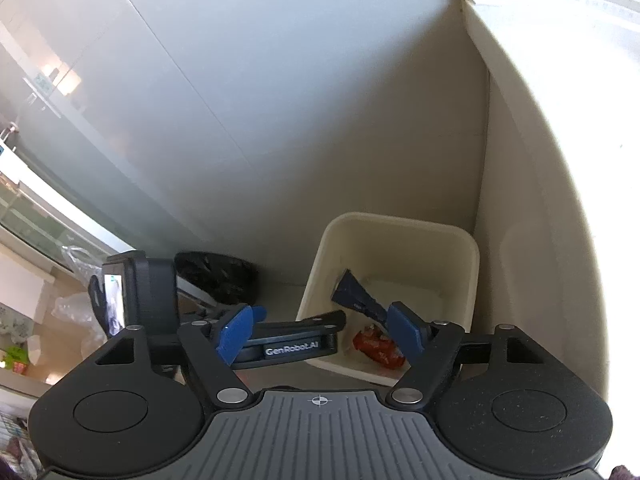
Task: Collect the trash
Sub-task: 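Move both tools back to the counter toward the white foam nets and plastic bag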
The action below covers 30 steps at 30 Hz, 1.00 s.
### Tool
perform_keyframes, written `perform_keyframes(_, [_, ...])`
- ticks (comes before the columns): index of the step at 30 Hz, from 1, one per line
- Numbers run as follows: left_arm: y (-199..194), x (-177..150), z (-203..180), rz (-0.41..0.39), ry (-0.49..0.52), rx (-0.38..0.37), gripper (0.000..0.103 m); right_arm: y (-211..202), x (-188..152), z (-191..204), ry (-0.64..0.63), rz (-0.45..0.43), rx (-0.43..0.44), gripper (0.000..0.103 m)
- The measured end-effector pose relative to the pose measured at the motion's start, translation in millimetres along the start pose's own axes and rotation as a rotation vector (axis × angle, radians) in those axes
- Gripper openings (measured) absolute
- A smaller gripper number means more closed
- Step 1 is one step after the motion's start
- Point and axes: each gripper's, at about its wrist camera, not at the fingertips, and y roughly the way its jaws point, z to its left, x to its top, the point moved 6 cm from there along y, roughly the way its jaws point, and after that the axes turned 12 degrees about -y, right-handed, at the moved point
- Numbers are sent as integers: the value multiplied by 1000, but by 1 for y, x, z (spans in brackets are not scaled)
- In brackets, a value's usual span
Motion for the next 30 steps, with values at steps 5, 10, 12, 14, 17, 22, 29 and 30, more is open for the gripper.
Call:
perform_keyframes(5, [-22, 11, -8, -43, 18, -20, 101, -22, 8, 2, -34, -46, -59, 83])
perform_keyframes(10, [-54, 26, -21, -113, 46, -54, 102, -55, 17, 1, -56, -119, -135, 90])
perform_keyframes(12, [-66, 30, -28, -135, 62, -73, 102, -68, 20, 1, -65, -147, -163, 91])
perform_keyframes(14, [-77, 32, -37, -153, 82, -91, 102, -81, 22, -1, -74, -175, -196, 92])
perform_keyframes(17, [-91, 33, -52, -171, 121, -115, 102, -101, 25, -7, -88, -207, -259, 93])
perform_keyframes(22, [-112, 35, -76, -200, 178, -165, 102, -149, 32, -22, -94, -274, -325, 94])
perform_keyframes(29, [-128, 43, -119, -235, 275, -222, 102, -204, 30, -60, -51, -366, -469, 97])
perform_keyframes(30, [-131, 44, -126, -242, 294, -231, 102, -209, 28, -65, -37, -377, -482, 97])
